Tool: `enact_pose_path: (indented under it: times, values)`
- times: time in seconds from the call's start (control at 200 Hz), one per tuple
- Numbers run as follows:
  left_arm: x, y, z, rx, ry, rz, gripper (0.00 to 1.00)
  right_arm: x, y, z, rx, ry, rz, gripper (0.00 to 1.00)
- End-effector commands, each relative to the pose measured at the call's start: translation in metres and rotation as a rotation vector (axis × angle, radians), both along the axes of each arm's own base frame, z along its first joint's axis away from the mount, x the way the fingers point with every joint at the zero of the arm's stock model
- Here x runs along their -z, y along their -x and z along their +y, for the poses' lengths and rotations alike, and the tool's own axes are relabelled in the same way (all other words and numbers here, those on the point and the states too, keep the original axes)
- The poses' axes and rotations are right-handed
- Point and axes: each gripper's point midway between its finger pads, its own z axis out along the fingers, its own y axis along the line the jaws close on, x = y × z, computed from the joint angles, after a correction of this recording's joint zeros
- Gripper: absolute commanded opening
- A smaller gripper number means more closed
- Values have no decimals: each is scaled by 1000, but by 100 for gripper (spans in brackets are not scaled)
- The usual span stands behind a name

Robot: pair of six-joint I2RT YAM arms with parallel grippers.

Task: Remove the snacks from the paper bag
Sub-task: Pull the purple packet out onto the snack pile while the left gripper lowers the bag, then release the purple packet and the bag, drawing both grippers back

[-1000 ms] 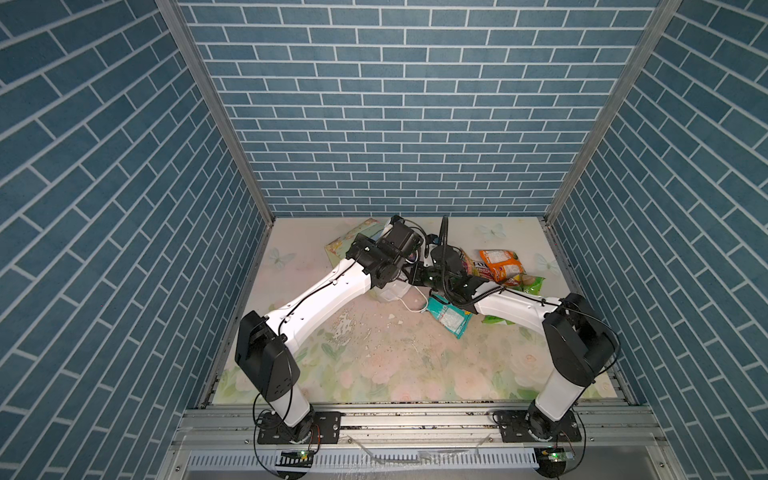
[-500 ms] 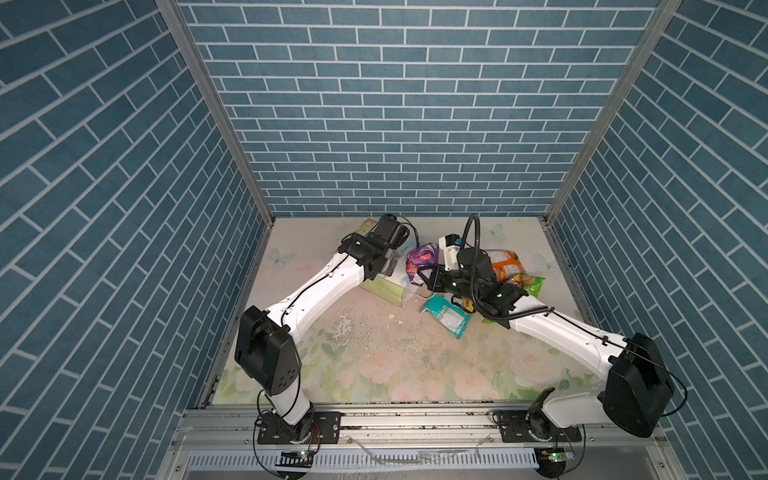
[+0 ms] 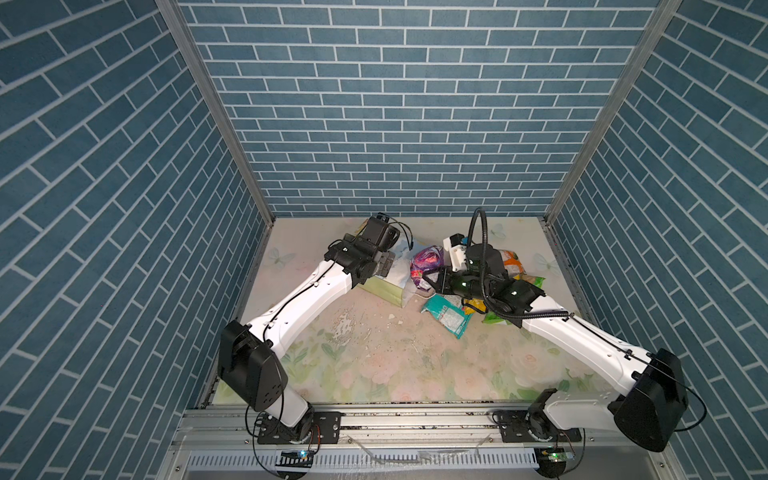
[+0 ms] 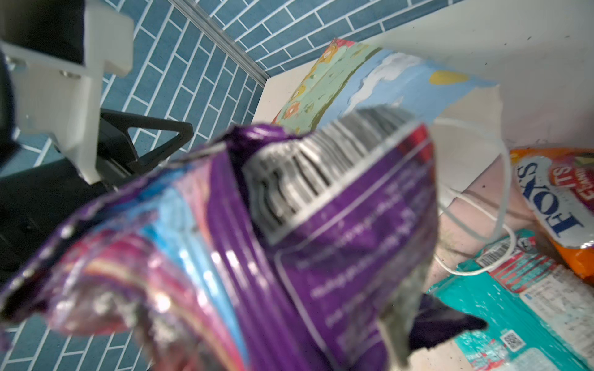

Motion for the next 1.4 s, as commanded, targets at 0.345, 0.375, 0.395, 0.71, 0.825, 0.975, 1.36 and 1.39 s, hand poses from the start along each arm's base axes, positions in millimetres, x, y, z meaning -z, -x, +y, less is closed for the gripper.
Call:
enact_pose_path:
  times: [0.345,0.375,0.395,0.71,0.825,0.975,1.36,1.39]
  values:
    - [-58,19,0,80,211,-233,100,62,-80,-152,450,303,77,0]
    - [-60,20,-1,85,220,-242,100,68,-84,-158,467,316,89,0]
    - [-62,21,0,85,226,-248,100,72,-87,-161,474,324,97,0]
    - [-74,29,-2,117,273,-284,100,108,-113,-177,515,391,185,19]
    - [-78,31,-2,127,274,-290,100,108,-115,-177,517,398,194,65]
    - [-82,33,3,106,280,-301,100,84,-112,-175,504,363,133,86]
    - [-87,31,55,-145,350,-441,100,43,-92,-218,660,385,-239,93]
    - [-83,32,52,-118,378,-485,100,42,-90,-222,673,395,-270,93]
